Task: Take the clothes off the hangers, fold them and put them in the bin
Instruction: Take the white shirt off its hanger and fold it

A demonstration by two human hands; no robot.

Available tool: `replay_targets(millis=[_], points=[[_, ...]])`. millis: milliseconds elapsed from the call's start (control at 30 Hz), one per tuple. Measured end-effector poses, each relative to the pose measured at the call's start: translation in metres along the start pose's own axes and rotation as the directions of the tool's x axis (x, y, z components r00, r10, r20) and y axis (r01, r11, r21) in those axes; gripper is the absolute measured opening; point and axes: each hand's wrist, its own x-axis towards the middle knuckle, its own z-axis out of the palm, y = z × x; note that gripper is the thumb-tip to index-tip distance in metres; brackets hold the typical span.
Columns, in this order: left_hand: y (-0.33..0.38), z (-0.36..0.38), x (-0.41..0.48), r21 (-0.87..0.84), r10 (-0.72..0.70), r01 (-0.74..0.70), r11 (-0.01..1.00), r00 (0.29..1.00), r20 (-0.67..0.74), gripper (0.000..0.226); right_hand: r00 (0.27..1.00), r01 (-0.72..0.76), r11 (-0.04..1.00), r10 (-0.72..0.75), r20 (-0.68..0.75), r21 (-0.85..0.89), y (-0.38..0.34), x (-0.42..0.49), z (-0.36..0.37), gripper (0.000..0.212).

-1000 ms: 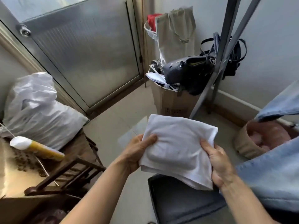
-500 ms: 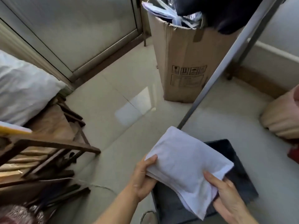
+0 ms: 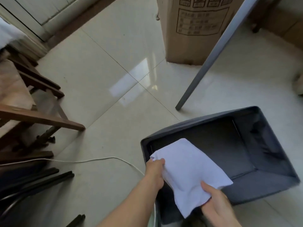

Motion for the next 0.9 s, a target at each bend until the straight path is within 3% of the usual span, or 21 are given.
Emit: replay_targets(millis=[133,267,333,467,600,900], points=[[0.008,0.008,0.036,0.094,0.071,-0.067,0.993,0.996,-0.047,0.032,0.997,0.017,0.999,-0.015,-0.077,0.032,0.016,0.040,0.004,0.032],[0.021,0.016,0.054,0.130,0.165,-0.152,0.980,0.982,-0.090,0.029,0.990,-0.055,0.998,0.051,-0.135,-0.031,0.028,0.074,0.011,0.033],[0.022,0.015,0.059,0.166,0.150,-0.132,0.977,0.983,-0.106,0.039,0.974,-0.131,0.981,0.100,-0.203,-0.145,0.038,0.081,0.009,0.028],[0.020,0.010,0.046,0.251,0.064,-0.047,0.967,0.996,-0.059,0.045,0.952,-0.170,0.949,0.088,-0.294,-0.266,0.046,0.071,0.009,0.054],[0.024,0.012,0.012,0.258,0.037,-0.038,0.965,0.999,0.008,0.015,0.973,-0.112,0.961,0.054,-0.225,-0.254,0.022,0.041,0.023,0.046],[0.075,0.032,-0.142,0.114,0.064,-0.099,0.989,0.960,0.271,0.020,0.996,0.081,0.993,-0.078,0.042,-0.089,-0.069,-0.098,0.107,0.035]])
